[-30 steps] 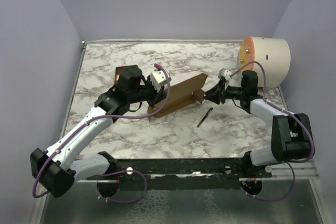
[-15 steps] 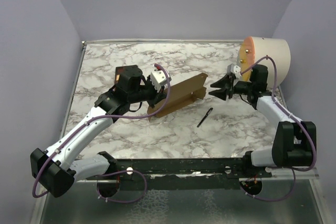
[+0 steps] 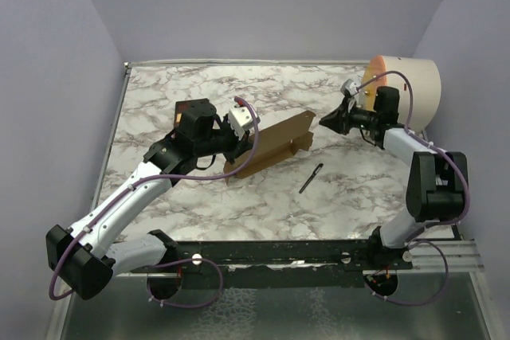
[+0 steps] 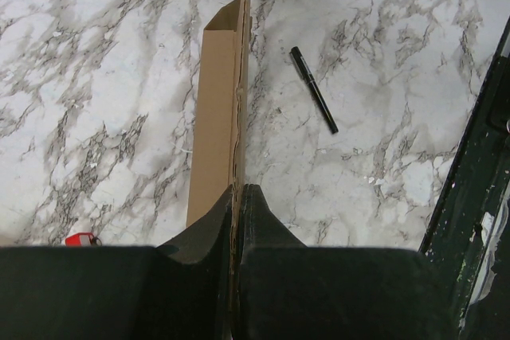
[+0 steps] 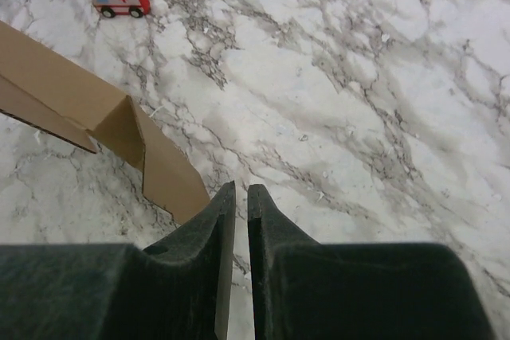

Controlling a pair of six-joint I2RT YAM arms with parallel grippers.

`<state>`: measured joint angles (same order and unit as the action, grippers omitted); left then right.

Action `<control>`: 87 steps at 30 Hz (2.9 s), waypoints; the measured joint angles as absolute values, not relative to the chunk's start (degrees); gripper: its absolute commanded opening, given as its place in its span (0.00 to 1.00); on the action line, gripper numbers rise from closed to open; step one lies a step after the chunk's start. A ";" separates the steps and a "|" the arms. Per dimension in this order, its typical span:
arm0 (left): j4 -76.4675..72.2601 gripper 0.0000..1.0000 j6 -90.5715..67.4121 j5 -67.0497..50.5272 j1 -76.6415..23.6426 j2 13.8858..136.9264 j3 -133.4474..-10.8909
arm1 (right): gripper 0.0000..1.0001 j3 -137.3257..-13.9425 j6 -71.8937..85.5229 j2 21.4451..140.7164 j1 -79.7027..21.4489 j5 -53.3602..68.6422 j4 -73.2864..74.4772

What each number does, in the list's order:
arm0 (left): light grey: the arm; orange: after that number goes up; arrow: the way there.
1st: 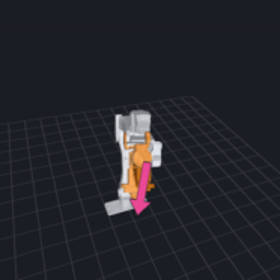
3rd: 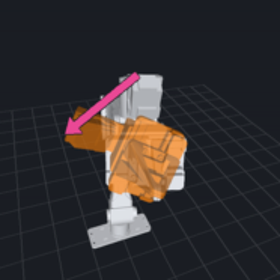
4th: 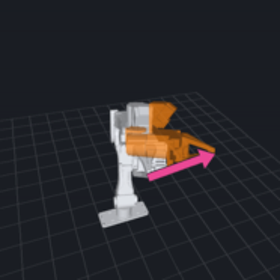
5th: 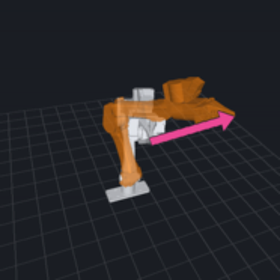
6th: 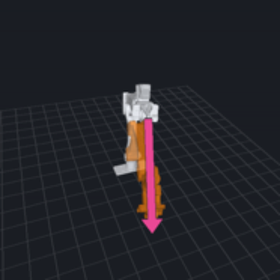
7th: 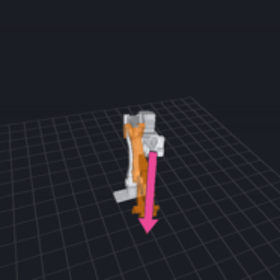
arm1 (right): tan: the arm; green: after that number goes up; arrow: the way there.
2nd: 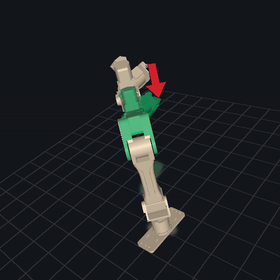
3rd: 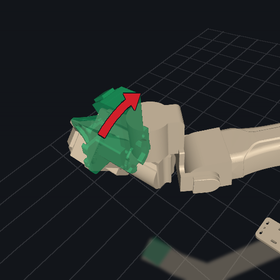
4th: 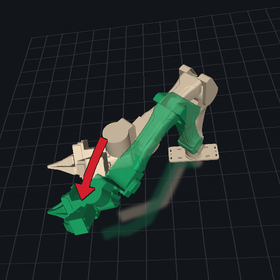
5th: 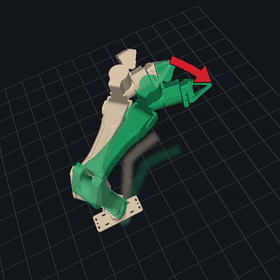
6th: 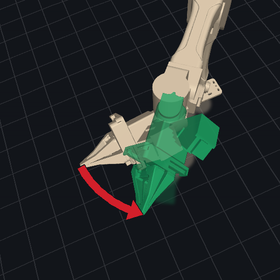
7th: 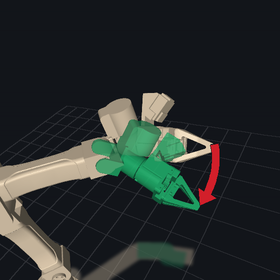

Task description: Fold the paper box

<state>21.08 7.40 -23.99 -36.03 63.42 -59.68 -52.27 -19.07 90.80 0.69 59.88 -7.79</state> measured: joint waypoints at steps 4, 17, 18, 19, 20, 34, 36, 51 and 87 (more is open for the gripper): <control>21.08 0.00 7.38 -23.99 -36.01 63.44 -59.68 | 0.15 -53.49 -18.90 94.74 -0.01 59.48 -6.42; 21.23 0.00 7.33 -23.99 -36.03 64.10 -60.34 | 0.25 -52.03 -23.70 96.07 -4.34 63.59 -3.73; 21.23 0.00 7.33 -24.01 -36.03 64.12 -60.34 | 0.26 -51.51 -24.08 96.07 -4.34 63.90 -3.60; 21.23 0.00 7.33 -24.01 -36.03 64.16 -60.34 | 0.27 -50.98 -24.40 96.07 -4.49 64.12 -3.40; 21.21 0.00 7.33 -24.01 -36.01 64.20 -60.34 | 0.27 -50.52 -24.73 96.09 -4.60 64.29 -3.25; 21.08 0.00 7.31 -24.03 -36.03 64.47 -60.42 | 0.39 -49.76 -25.82 96.07 -6.33 64.84 -3.01; 21.08 0.00 7.27 -24.03 -36.03 64.55 -60.53 | 0.39 -49.78 -25.82 96.07 -6.33 64.84 -3.01; 21.06 0.00 7.20 -24.12 -36.03 64.84 -60.73 | 0.40 -47.18 -20.91 95.39 -6.44 67.61 -6.63; 21.32 0.00 7.20 -24.62 -36.01 65.08 -61.06 | 0.64 -53.84 -34.96 91.39 -3.53 73.10 10.92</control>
<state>21.32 7.20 -24.62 -36.01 65.08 -61.06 -53.84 -34.96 91.39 -3.53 73.10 10.92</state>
